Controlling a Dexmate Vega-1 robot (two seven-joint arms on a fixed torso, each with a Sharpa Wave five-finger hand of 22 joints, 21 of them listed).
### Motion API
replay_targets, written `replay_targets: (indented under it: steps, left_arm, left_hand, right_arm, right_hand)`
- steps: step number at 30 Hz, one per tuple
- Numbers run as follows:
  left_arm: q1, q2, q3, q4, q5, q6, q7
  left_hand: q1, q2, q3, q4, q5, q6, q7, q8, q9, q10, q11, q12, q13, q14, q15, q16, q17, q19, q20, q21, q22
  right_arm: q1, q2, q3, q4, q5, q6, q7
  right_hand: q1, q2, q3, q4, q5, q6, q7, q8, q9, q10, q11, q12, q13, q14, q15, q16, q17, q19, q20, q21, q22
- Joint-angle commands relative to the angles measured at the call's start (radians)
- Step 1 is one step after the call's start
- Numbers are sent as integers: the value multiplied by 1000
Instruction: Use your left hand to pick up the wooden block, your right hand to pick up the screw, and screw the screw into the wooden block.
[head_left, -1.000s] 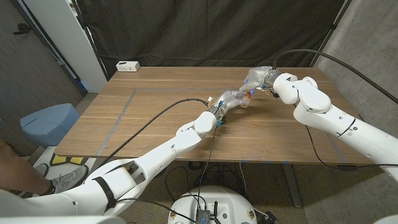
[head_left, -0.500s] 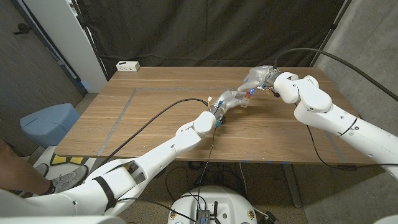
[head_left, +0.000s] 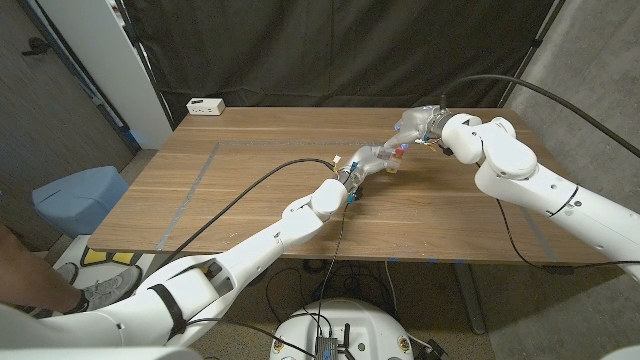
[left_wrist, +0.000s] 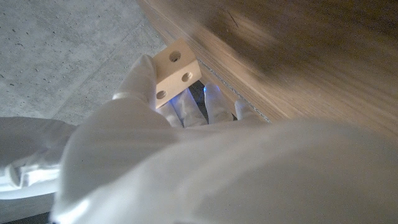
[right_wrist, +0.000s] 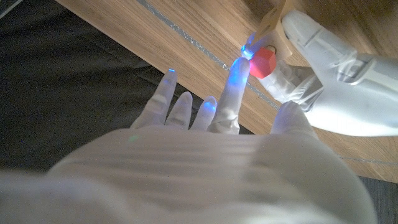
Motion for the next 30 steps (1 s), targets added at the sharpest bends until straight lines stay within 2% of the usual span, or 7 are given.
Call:
replay_targets:
  steps: [1, 13, 17, 25, 30]
  left_arm:
    - [4, 2, 1, -5, 2, -4, 1]
    - [9, 7, 0, -21, 3, 6, -1]
    - [9, 8, 0, -22, 4, 5, 0]
    - [10, 7, 0, -25, 4, 5, 0]
    - [13, 10, 0, -31, 5, 9, 0]
  left_hand:
    - [-56, 64, 92, 80, 6, 42, 36, 5, 6, 8, -3, 67, 105, 7, -59, 3, 1, -3, 6, 5, 5]
    - [-56, 64, 93, 78, 5, 43, 37, 5, 6, 8, -2, 67, 105, 7, -60, 4, 2, -2, 5, 6, 5]
    - [-56, 65, 93, 78, 5, 41, 36, 4, 6, 8, -3, 67, 105, 7, -60, 5, 2, -2, 4, 6, 5]
    - [-57, 65, 93, 78, 5, 42, 39, 4, 6, 7, -3, 67, 105, 6, -61, 5, 3, -2, 5, 6, 5]
    - [-57, 65, 94, 78, 5, 42, 39, 4, 6, 7, -3, 67, 105, 7, -60, 6, 3, -2, 5, 6, 5]
  right_arm:
    - [-10, -27, 33, -23, 37, 18, 33]
    - [-9, -55, 56, -25, 107, 57, 52]
    - [-5, -64, 59, -23, 126, 70, 61]
    - [-7, -77, 58, -28, 131, 68, 67]
    - [-11, -85, 58, -31, 133, 62, 71]
  right_hand:
    - [30, 11, 6, -20, 7, -85, -3, -24, 12, -44, 26, -6, 4, -17, 8, 1, 3, -5, 10, -4, 1]
    - [76, 13, 20, -55, -13, -252, -17, -75, 26, -152, 37, -7, 7, -85, 34, -7, 2, -34, 34, -6, 1]
    - [104, 7, 29, -71, -16, -312, -21, -95, 26, -197, 31, -7, 8, -114, 38, -9, 0, -50, 46, -7, 1]
    - [153, 3, 47, -87, -17, -365, -40, -112, 26, -235, 22, -5, 8, -140, 38, -10, -1, -59, 52, -6, 1]
    - [168, 2, 52, -91, -17, -373, -41, -113, 26, -243, 20, -4, 8, -144, 39, -8, -1, -61, 51, -6, 1]
